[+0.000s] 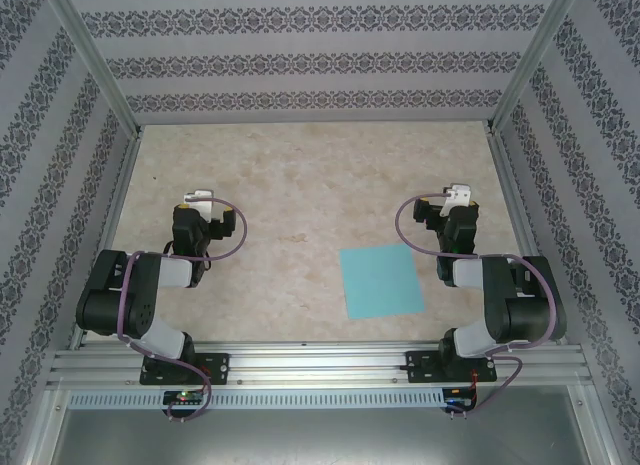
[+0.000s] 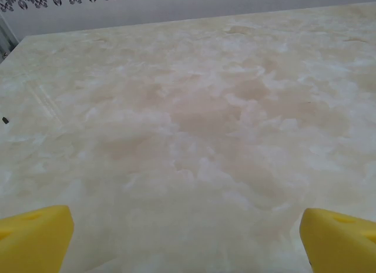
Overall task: Fold a paper plane with a square sheet of paper (fold left side to right side)
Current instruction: Pick up the square sheet of paper from the bottom-center of the table.
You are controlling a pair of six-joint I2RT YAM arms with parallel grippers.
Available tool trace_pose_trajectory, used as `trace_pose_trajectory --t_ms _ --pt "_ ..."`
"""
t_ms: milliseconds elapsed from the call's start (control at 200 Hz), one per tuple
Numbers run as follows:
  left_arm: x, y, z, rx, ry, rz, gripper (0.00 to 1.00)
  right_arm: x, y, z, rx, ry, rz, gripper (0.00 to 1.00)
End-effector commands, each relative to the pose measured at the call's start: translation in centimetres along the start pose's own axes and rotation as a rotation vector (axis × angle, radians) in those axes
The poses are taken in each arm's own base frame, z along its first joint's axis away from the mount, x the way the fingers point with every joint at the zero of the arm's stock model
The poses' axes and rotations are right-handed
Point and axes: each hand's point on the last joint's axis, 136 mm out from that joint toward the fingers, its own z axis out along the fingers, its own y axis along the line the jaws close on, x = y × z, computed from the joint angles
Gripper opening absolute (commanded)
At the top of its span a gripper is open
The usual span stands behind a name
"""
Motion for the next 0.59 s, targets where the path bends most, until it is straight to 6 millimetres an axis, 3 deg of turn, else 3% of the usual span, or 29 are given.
trace_pose_trajectory --t_ms 0,590 --pt "-1.73 -0.48 0.34 0.019 -0.060 0.019 1.00 -1.56 0.21 0.41 -0.014 -0.049 -0.004 0.98" --pt "-1.73 -0.27 0.43 0.029 -0.056 0.001 1.00 -1.53 -0.04 0.52 -0.043 -0.046 0.022 0.98"
